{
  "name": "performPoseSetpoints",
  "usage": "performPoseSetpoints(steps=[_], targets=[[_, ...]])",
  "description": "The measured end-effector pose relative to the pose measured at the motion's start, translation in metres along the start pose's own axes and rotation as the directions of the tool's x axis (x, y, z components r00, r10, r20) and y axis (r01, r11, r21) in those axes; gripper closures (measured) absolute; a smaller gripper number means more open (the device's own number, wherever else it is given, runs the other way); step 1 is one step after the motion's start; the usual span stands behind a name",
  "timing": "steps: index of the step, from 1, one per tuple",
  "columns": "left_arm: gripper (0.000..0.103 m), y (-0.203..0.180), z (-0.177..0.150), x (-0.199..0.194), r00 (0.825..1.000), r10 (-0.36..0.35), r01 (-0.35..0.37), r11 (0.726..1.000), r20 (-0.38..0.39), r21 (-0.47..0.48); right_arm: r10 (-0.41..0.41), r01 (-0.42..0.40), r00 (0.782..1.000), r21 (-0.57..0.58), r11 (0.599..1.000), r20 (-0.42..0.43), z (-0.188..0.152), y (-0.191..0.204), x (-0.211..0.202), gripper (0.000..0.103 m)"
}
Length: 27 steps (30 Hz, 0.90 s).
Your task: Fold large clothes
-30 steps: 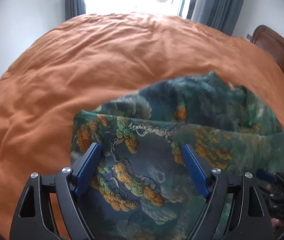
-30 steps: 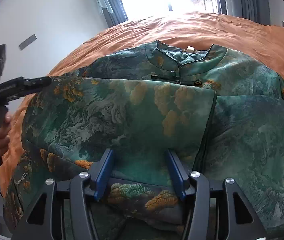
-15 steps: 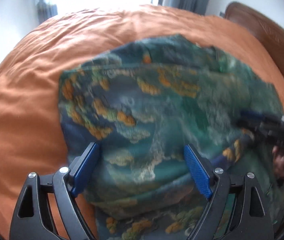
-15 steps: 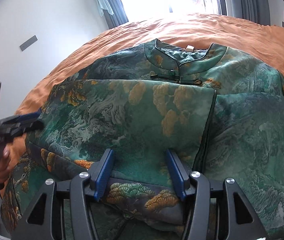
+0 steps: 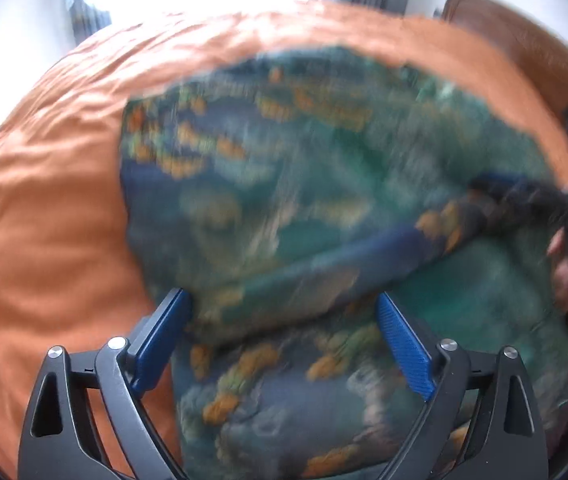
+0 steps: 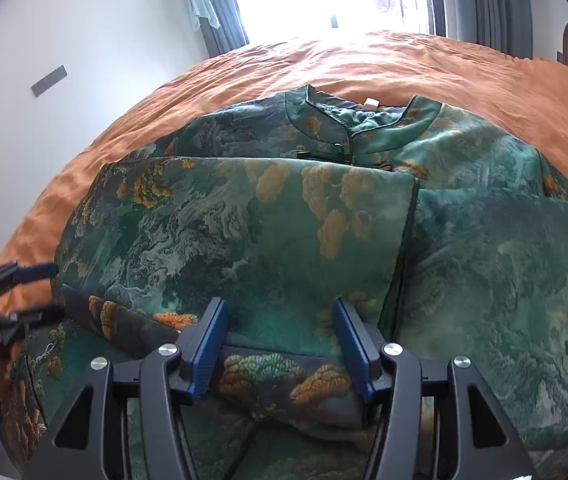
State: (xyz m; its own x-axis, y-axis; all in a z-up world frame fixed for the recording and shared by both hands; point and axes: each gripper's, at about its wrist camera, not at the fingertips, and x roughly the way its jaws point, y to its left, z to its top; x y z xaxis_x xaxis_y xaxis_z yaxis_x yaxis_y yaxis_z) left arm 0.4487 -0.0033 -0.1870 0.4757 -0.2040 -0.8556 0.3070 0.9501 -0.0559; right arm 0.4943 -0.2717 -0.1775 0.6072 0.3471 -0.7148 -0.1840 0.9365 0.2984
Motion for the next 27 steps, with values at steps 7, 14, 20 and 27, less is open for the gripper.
performPoseSetpoints(steps=[7, 14, 20, 27], targets=[[0.009, 0.014, -0.027, -0.041, 0.997, -0.035, 0.044, 0.992, 0.075, -0.120, -0.036, 0.036, 0.999, 0.012, 0.999, 0.033, -0.006, 0.006, -0.032, 0.046], [0.006, 0.000, -0.082, -0.112, 0.979, 0.115, -0.103, 0.992, 0.166, -0.079, -0.086, 0.084, 0.992, 0.021, 0.996, 0.092, -0.048, -0.006, -0.095, 0.039], [0.005, -0.033, -0.119, -0.130, 0.946, 0.282, -0.273, 0.959, 0.162, -0.077, -0.246, 0.238, 0.963, 0.082, 0.968, 0.114, -0.110, -0.017, -0.151, 0.023], [0.005, -0.076, -0.122, -0.150, 0.953, 0.241, -0.232, 0.970, 0.185, -0.070, -0.419, 0.406, 0.905, 0.156, 0.901, 0.067, -0.165, -0.005, -0.191, 0.023]])
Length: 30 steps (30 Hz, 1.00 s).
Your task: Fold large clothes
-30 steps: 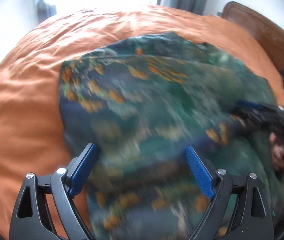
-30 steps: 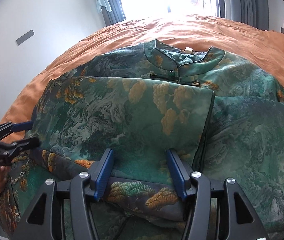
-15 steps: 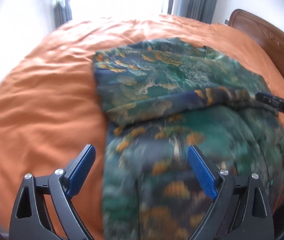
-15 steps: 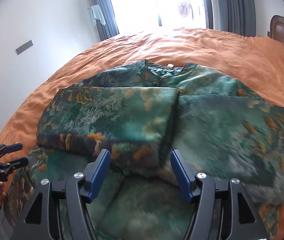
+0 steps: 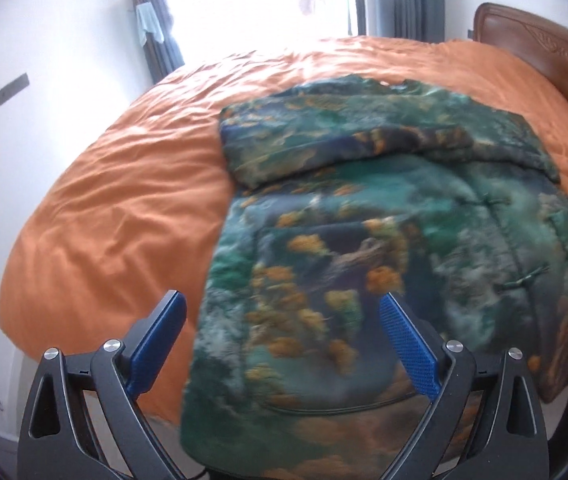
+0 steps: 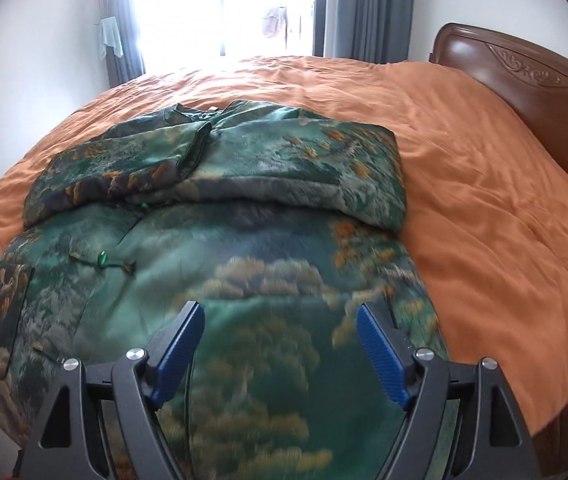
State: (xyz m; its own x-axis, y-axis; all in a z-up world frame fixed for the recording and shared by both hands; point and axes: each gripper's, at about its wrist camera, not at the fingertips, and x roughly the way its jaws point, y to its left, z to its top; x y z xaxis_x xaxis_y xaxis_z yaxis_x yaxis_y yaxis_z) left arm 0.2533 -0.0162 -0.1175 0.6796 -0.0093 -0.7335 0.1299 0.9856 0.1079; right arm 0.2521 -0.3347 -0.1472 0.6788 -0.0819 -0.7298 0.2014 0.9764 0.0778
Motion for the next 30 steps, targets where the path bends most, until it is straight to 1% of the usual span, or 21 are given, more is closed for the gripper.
performPoseSetpoints(steps=[4, 8, 11, 12, 20, 24, 30], targets=[[0.005, -0.023, 0.008, -0.008, 0.999, -0.033, 0.032, 0.999, 0.027, 0.032, -0.039, 0.039, 0.999, -0.035, 0.999, 0.020, -0.009, 0.005, -0.026, 0.023], [0.005, -0.039, 0.008, -0.012, 0.999, -0.010, 0.007, 0.997, 0.043, 0.073, -0.088, 0.092, 0.994, -0.070, 0.993, 0.058, -0.010, 0.011, -0.044, 0.023], [0.005, -0.043, 0.007, -0.015, 0.999, 0.006, -0.009, 0.998, 0.033, 0.068, -0.134, 0.140, 0.988, -0.092, 0.986, 0.071, -0.013, 0.012, -0.053, 0.023], [0.005, -0.042, 0.005, -0.015, 0.999, 0.013, -0.015, 0.998, 0.029, 0.063, -0.145, 0.151, 0.987, -0.095, 0.984, 0.074, -0.014, 0.011, -0.054, 0.023], [0.003, -0.036, -0.002, -0.010, 0.996, 0.093, -0.093, 0.995, 0.002, 0.046, -0.160, 0.164, 0.985, -0.076, 0.983, 0.061, -0.018, 0.007, -0.055, 0.023], [0.003, -0.030, -0.005, -0.001, 0.993, 0.110, -0.109, 0.994, -0.029, 0.027, -0.171, 0.175, 0.984, -0.082, 0.981, 0.060, -0.018, 0.007, -0.053, 0.023], [0.003, -0.025, -0.009, 0.012, 0.984, 0.163, -0.163, 0.987, -0.071, 0.017, -0.196, 0.199, 0.980, -0.083, 0.977, 0.045, -0.019, 0.005, -0.045, 0.023]])
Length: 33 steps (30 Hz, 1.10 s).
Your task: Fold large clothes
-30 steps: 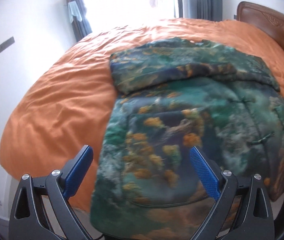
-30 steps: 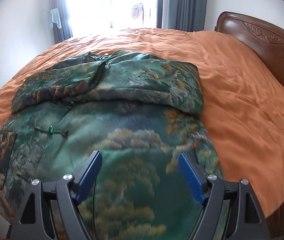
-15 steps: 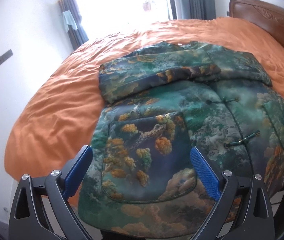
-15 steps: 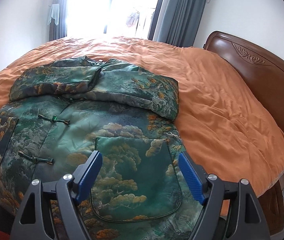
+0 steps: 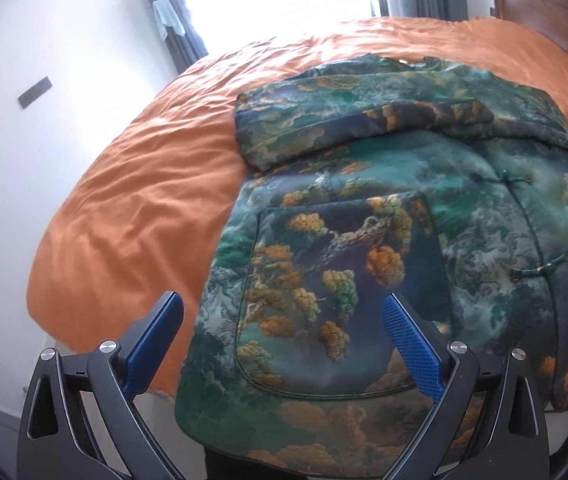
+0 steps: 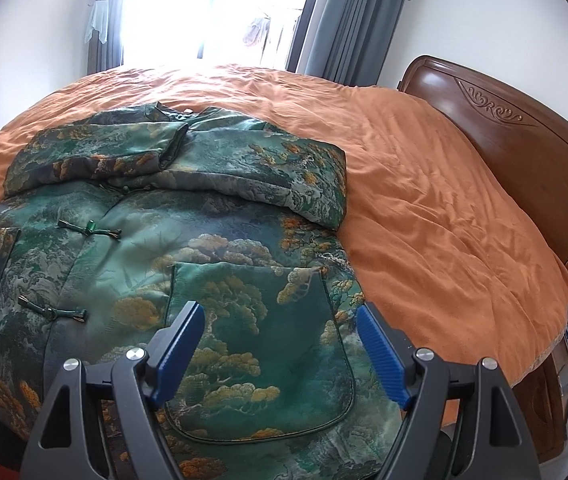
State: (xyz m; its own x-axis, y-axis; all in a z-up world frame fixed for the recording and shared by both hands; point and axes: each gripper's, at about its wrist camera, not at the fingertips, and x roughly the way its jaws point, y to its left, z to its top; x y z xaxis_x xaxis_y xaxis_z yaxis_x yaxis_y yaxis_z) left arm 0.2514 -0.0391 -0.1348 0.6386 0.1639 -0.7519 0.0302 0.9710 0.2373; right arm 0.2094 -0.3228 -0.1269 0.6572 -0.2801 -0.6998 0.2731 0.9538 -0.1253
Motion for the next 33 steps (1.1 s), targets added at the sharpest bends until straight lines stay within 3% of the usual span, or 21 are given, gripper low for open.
performPoseSetpoints(steps=[12, 22, 33], targets=[[0.003, 0.004, 0.002, 0.010, 0.998, 0.046, -0.046, 0.999, -0.030, -0.005, 0.110, -0.110, 0.994, 0.025, 0.994, 0.009, 0.000, 0.006, 0.007, 0.023], [0.003, 0.011, -0.001, 0.020, 0.998, 0.044, -0.044, 0.999, -0.055, -0.009, 0.129, -0.129, 0.992, 0.005, 0.992, -0.007, -0.004, 0.018, 0.007, 0.023], [0.003, 0.063, -0.011, 0.032, 0.996, -0.010, -0.001, 0.993, -0.088, -0.116, 0.017, -0.017, 0.999, 0.015, 1.000, -0.030, -0.002, -0.014, 0.016, 0.023]])
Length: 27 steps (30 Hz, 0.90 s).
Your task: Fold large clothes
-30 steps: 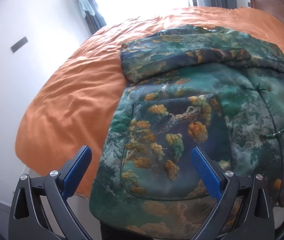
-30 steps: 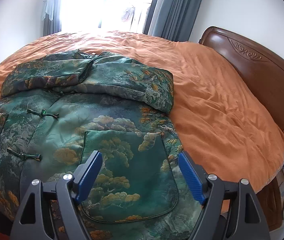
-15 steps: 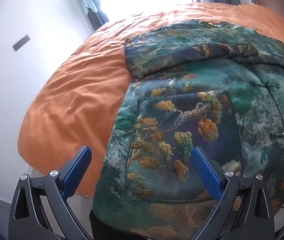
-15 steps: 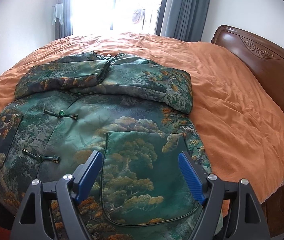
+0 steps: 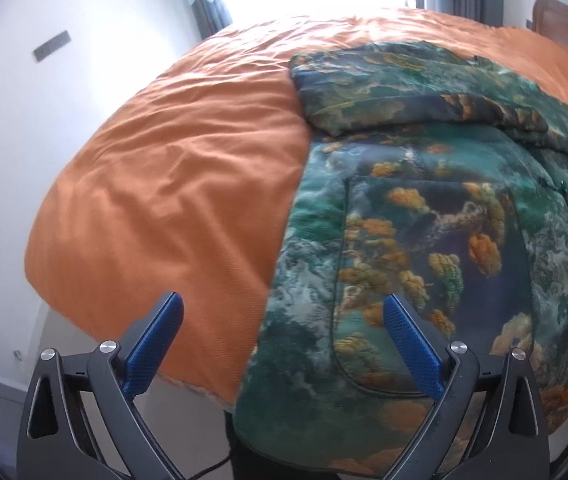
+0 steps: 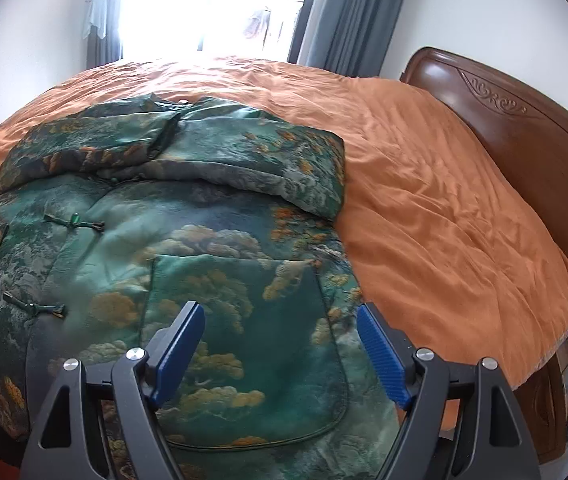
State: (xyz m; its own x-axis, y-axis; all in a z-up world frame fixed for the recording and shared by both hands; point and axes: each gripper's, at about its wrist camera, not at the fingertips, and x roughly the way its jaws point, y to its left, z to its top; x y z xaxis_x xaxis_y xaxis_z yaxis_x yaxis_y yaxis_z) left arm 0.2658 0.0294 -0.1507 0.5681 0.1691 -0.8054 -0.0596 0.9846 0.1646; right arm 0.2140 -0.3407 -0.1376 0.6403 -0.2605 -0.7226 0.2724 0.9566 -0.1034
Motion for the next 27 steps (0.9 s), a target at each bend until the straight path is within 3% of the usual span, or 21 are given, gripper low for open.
performPoseSetpoints(steps=[13, 27], targets=[[0.003, 0.000, -0.003, -0.005, 1.000, 0.020, -0.020, 0.999, 0.003, 0.025, -0.029, 0.029, 1.000, -0.011, 1.000, 0.009, -0.001, -0.009, -0.006, 0.023], [0.003, 0.009, -0.006, 0.000, 1.000, 0.021, -0.021, 1.000, -0.009, 0.005, -0.036, 0.036, 0.999, -0.051, 0.998, 0.008, 0.004, 0.007, -0.005, 0.023]])
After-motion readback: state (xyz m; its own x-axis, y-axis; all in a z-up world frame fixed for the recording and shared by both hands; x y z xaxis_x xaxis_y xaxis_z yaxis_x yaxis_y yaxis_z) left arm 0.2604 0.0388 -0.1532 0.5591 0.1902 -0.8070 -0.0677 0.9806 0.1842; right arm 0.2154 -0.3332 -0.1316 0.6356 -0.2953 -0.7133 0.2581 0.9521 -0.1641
